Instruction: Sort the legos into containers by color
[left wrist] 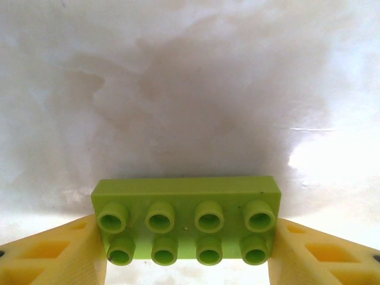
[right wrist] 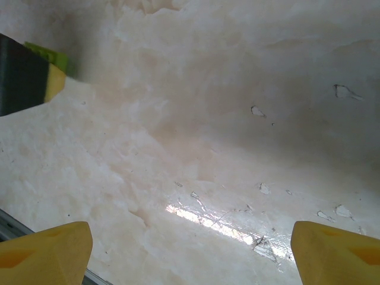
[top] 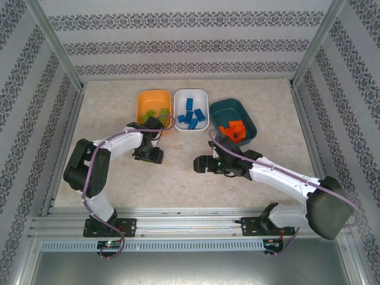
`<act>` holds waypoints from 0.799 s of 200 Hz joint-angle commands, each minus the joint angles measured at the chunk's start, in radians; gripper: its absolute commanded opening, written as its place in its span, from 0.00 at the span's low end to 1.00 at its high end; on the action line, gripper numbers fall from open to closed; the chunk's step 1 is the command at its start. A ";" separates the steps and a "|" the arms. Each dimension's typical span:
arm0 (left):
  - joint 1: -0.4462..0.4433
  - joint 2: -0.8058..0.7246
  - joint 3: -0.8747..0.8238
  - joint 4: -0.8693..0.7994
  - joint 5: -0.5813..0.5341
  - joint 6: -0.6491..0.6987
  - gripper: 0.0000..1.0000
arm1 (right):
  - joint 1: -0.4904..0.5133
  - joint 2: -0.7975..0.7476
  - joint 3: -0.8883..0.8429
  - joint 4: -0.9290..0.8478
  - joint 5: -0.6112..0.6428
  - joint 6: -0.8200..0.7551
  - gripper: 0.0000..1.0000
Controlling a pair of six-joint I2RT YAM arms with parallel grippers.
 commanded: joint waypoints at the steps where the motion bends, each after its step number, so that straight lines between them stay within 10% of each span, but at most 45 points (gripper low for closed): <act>1: -0.001 -0.096 0.000 0.017 0.060 -0.046 0.64 | -0.010 0.008 0.000 0.006 -0.002 0.004 0.87; 89: 0.106 -0.324 -0.047 0.342 0.460 -0.351 0.64 | -0.006 0.011 -0.020 0.022 -0.006 0.013 0.87; 160: 0.268 -0.111 0.102 0.555 0.623 -0.534 0.65 | 0.017 0.039 -0.022 0.056 0.002 0.041 0.87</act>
